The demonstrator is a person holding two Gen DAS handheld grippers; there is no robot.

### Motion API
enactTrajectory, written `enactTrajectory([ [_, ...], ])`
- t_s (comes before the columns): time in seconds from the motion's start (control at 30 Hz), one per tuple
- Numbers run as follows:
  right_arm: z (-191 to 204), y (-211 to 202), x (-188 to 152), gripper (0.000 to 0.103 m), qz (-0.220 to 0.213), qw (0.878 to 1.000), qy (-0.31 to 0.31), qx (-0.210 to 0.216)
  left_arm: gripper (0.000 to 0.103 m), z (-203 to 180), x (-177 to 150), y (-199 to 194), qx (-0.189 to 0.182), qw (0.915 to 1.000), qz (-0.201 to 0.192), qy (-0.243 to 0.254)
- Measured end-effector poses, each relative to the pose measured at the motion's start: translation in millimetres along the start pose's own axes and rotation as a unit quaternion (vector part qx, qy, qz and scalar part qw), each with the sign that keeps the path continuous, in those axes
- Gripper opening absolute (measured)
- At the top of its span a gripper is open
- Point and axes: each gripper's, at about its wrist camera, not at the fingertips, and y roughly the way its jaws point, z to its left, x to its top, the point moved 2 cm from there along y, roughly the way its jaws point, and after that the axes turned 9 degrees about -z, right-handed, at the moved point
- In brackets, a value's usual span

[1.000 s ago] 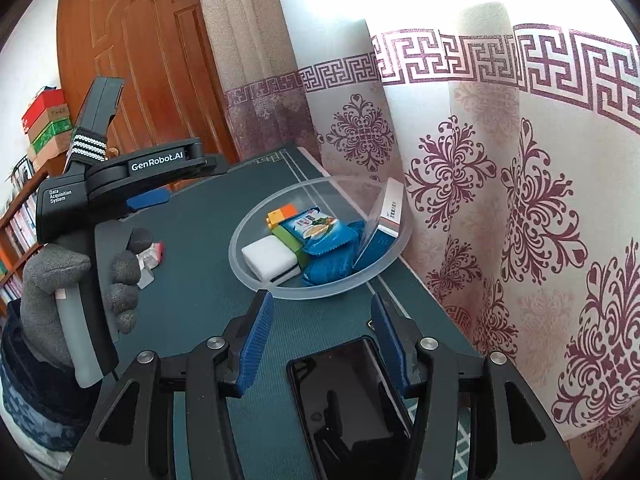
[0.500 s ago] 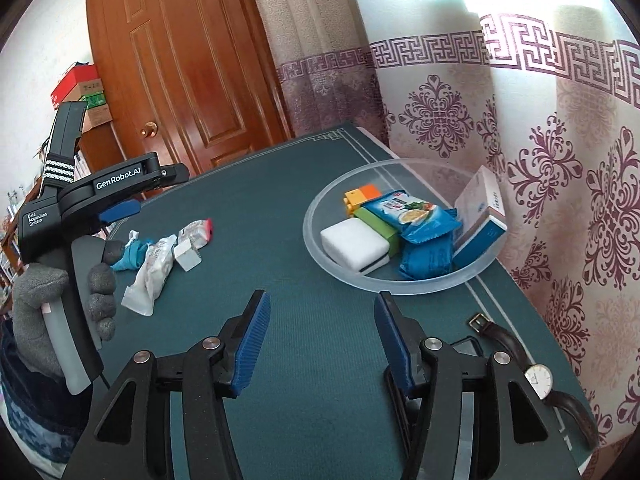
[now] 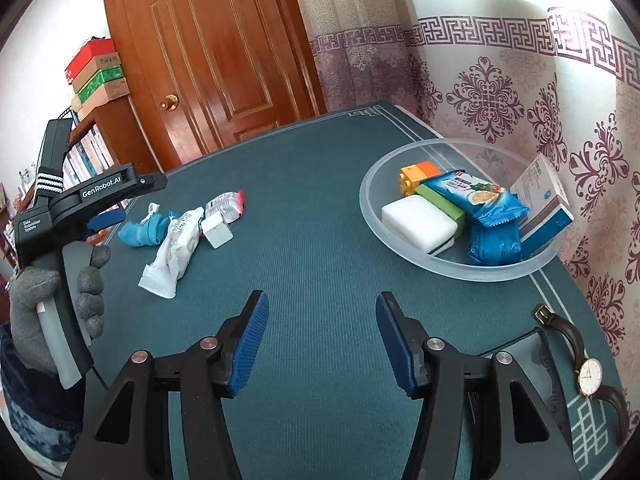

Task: Organize objects
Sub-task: 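Move both grippers back to the pile and grasp the white wrapped bag with the left gripper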

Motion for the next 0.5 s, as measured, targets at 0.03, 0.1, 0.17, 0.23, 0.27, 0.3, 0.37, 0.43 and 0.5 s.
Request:
enactTrajectory([
  [0.03,2,2,-1,0.058,0.002,1.000,-0.002,0.001,0.102,2,-2,1,0.002,1.0000,0.002,0.000],
  [0.1,5,4,-2,0.058,0.006,1.000,-0.004,0.003,0.102,5,-6,5,0.004,0.9999,0.010,-0.002],
  [0.17,7,5,-4,0.058,0.009,1.000,-0.005,0.005,0.102,7,-11,9,0.007,0.9998,0.019,-0.003],
  [0.23,8,6,-5,0.058,0.011,1.000,-0.006,0.005,0.102,7,-16,15,0.008,0.9996,0.029,-0.002],
  [0.27,8,7,-5,0.058,0.011,1.000,-0.005,0.005,0.102,6,-18,18,0.007,0.9994,0.033,0.000],
  [0.3,7,7,-5,0.058,0.013,1.000,-0.004,0.005,0.102,5,-20,20,0.008,0.9993,0.037,0.004],
  [0.37,7,8,-6,0.058,0.014,1.000,-0.003,0.004,0.102,3,-24,26,0.012,0.9989,0.042,0.013],
  [0.43,7,9,-7,0.058,0.015,1.000,-0.003,0.003,0.102,2,-28,31,0.018,0.9986,0.046,0.021],
  [0.5,7,10,-7,0.058,0.017,1.000,-0.003,0.003,0.102,2,-32,36,0.021,0.9982,0.052,0.023],
])
